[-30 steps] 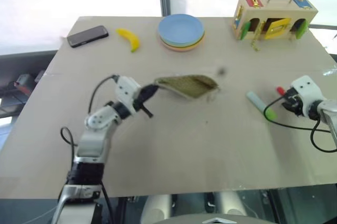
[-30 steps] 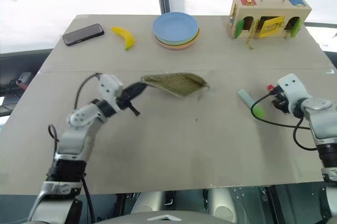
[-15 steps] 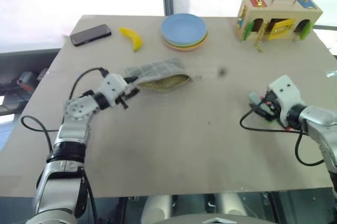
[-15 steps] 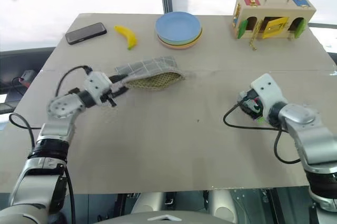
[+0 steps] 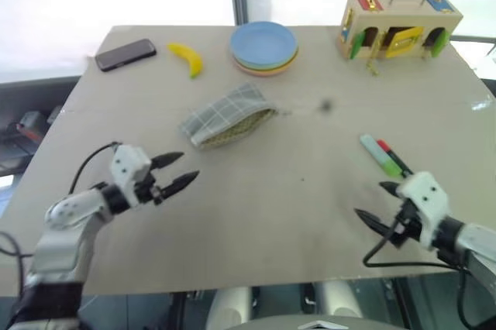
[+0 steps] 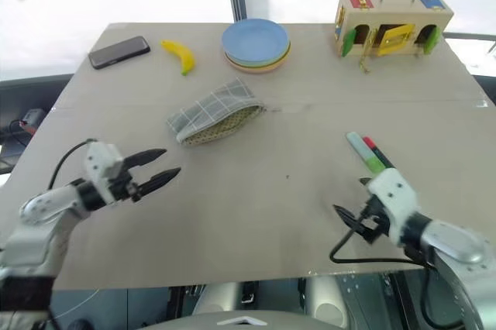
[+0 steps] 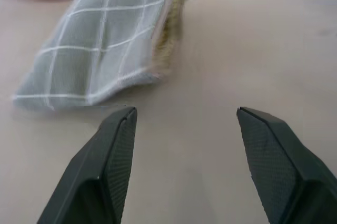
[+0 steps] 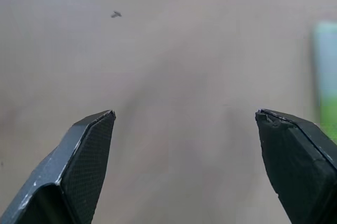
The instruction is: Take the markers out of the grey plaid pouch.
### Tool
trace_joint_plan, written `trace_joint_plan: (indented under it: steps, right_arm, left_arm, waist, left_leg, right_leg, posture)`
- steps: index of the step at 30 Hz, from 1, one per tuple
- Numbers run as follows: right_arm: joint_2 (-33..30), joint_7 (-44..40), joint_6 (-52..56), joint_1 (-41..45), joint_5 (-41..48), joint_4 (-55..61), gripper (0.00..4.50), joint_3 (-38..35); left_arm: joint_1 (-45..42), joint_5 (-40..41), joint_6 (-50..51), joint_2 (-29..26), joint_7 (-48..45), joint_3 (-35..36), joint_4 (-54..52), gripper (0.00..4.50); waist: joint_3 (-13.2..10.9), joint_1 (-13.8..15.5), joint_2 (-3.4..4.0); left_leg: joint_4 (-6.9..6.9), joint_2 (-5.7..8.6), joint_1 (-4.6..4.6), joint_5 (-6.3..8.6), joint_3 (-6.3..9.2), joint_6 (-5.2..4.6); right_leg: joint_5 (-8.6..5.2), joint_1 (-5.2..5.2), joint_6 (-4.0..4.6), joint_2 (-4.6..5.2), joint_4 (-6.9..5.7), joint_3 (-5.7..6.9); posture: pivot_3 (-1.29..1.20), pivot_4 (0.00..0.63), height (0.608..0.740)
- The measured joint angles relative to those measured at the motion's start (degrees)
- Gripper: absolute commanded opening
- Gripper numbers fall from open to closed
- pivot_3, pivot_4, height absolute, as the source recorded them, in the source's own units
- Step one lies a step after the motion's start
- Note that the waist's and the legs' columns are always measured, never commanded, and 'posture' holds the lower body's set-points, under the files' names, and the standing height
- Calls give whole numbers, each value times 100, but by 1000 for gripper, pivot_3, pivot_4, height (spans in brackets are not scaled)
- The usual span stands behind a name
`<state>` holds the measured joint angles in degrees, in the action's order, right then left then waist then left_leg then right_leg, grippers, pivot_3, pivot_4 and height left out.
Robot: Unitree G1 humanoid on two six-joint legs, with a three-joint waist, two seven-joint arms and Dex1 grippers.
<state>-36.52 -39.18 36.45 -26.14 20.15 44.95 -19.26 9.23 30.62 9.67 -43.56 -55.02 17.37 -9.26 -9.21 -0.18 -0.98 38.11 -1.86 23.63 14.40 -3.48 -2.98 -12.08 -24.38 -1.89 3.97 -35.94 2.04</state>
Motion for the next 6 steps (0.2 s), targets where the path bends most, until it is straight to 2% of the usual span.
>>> trace_joint_plan:
  steps: [6]
  right_arm:
    - [109, -287, -697, -1005, -65, -7, 4341, -644]
  left_arm:
    - [408, 248, 620, -1, 189, 291, -592, 3100]
  waist:
    - [4, 52, 13]
  left_leg:
    - [21, -34, -3, 2, -2, 8]
  right_leg:
    - [-2, -1, 0, 12, 1, 59]
  posture:
    - [0, 150, 740]
